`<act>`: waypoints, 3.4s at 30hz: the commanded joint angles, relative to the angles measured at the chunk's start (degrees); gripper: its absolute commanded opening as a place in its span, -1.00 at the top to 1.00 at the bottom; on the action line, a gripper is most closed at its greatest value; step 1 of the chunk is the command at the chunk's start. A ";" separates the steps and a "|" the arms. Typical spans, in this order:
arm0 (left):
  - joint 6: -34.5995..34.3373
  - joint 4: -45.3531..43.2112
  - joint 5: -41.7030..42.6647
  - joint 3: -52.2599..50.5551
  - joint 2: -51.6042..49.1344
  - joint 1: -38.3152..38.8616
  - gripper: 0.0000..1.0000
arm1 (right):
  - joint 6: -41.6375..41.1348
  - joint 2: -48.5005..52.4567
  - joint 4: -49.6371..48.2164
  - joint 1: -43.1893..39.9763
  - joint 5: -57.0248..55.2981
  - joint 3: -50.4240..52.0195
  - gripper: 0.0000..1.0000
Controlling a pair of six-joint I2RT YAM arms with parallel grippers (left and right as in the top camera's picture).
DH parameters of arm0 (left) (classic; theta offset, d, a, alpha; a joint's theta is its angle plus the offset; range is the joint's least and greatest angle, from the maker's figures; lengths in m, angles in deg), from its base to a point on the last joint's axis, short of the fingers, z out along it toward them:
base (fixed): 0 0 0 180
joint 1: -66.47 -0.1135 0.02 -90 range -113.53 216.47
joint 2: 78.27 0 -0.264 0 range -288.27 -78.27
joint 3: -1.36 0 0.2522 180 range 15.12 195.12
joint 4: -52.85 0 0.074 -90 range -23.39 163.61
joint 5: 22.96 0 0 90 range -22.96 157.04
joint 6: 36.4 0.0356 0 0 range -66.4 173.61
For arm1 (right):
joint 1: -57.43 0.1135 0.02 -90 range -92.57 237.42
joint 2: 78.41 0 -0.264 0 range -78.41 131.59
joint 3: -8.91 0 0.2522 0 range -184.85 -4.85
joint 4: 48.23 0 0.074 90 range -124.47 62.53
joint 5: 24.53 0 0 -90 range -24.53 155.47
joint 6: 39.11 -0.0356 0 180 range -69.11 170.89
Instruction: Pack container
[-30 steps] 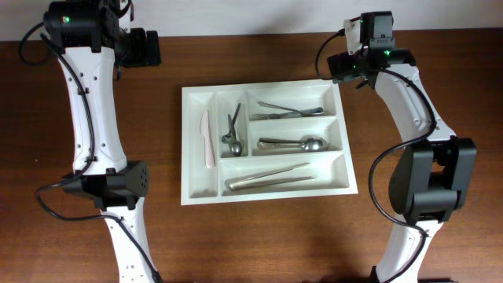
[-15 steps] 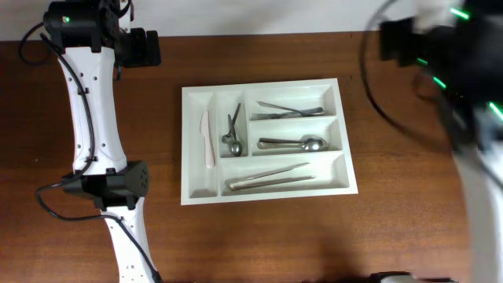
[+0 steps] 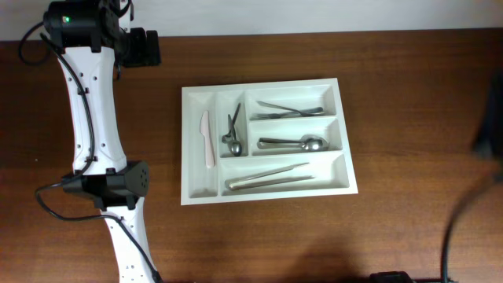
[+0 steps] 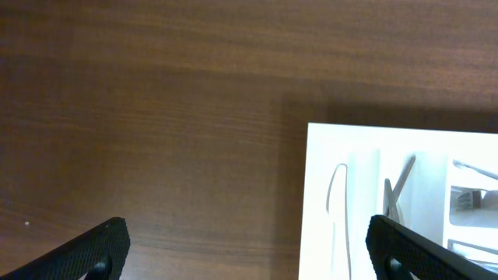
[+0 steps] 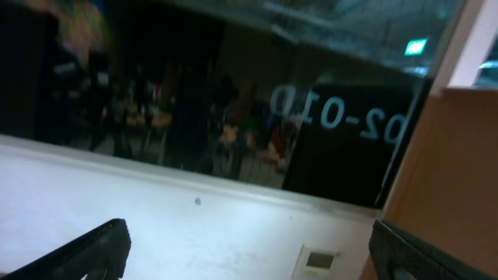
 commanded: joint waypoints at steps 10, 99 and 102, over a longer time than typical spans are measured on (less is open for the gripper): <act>-0.57 0.00 -0.24 0.74 0.37 -0.02 -0.99 | 0.17 -30.36 -10.27 1.90 0.37 32.13 -0.97; -0.57 -0.02 -0.22 0.59 30.18 5.01 -0.99 | -8.96 -48.13 -36.48 1.90 0.33 102.88 -0.97; -0.57 -0.02 -0.24 -1.66 39.50 6.82 -0.98 | -8.96 -48.13 -36.48 1.90 0.33 102.88 -0.97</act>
